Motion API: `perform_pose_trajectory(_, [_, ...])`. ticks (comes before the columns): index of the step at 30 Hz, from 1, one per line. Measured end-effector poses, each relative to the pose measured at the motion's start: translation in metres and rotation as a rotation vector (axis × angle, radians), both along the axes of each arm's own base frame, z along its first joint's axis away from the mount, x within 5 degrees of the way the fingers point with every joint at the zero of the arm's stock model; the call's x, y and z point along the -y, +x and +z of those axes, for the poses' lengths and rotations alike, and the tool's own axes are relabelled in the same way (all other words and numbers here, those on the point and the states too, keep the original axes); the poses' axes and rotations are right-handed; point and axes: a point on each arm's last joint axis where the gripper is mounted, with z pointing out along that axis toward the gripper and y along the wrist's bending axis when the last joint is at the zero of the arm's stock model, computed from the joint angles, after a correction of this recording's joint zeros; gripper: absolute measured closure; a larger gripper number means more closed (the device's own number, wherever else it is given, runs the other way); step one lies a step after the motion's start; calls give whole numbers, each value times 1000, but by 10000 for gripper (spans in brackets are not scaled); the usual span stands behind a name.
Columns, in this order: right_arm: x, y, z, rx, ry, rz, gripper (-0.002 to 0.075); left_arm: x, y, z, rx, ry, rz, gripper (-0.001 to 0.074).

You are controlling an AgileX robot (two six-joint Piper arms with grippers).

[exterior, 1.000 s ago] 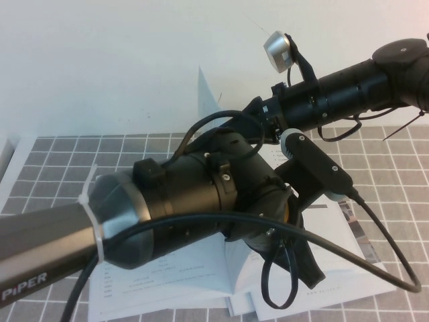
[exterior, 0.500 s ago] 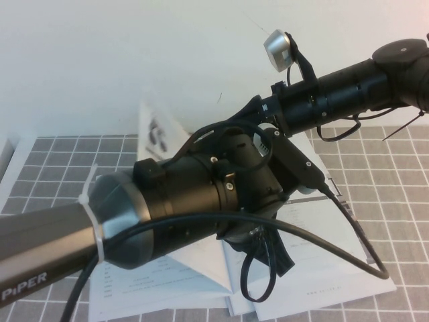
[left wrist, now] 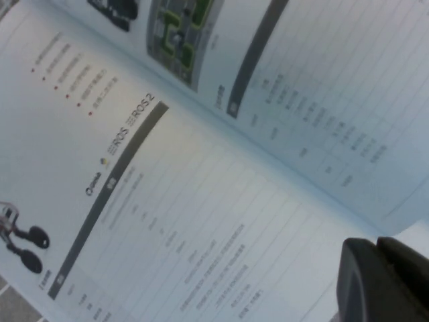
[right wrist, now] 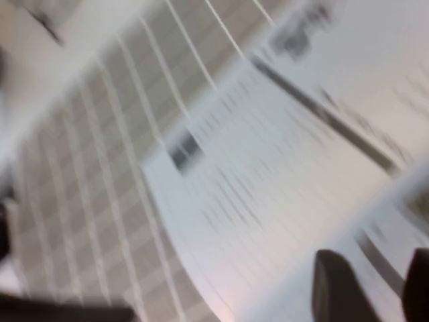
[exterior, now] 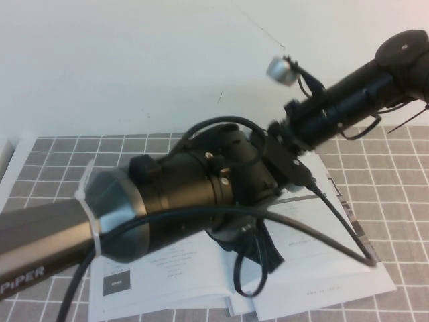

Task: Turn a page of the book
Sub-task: Open the closed book

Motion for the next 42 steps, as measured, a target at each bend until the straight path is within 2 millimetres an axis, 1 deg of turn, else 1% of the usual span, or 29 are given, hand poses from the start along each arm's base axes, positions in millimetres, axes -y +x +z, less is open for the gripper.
perform_pose_trajectory(2, [5,0,-11,-9,-91,14,518,-4,4,0,0,-5,31,738])
perform_pose_trajectory(3, [7,1,-21,-19,-140,22,580,-10,11,0,4,-17,73,738])
perform_pose_trajectory(4, [8,2,-26,-26,-164,27,609,-16,18,1,11,-33,111,738])
perform_pose_trajectory(5, [9,3,-36,-40,-189,32,656,-21,24,1,15,-50,145,738])
perform_pose_trajectory(7, [10,5,-50,-63,-218,39,696,-33,37,2,21,-73,201,738])
perform_pose_trajectory(9, [11,6,-59,-79,-237,43,712,-46,49,1,19,-95,262,738])
perform_pose_trajectory(10, [11,6,-63,-87,-244,45,716,-50,53,0,16,-102,277,738])
perform_pose_trajectory(12, [12,6,-70,-102,-266,44,720,-64,67,-5,4,-120,334,738])
perform_pose_trajectory(14, [15,6,-73,-112,-310,38,722,-71,75,-10,-14,-137,361,738])
perform_pose_trajectory(17, [20,6,-76,-122,-380,28,725,-76,86,-21,-46,-170,391,738])
perform_pose_trajectory(20, [25,6,-79,-136,-439,11,726,-76,95,-34,-71,-194,397,738])
perform_pose_trajectory(24, [26,6,-80,-147,-466,-2,726,-71,104,-59,-103,-185,394,738])
perform_pose_trajectory(30, [16,1,-81,-142,-497,19,726,-66,112,-100,-172,-131,400,738])
perform_pose_trajectory(33, [14,0,-82,-145,-504,19,726,-64,114,-114,-191,-114,401,738])
perform_pose_trajectory(35, [14,0,-82,-151,-510,13,726,-65,115,-117,-195,-110,401,738])
perform_pose_trajectory(42, [17,0,-86,-151,-557,9,726,-65,115,-114,-191,-111,397,738])
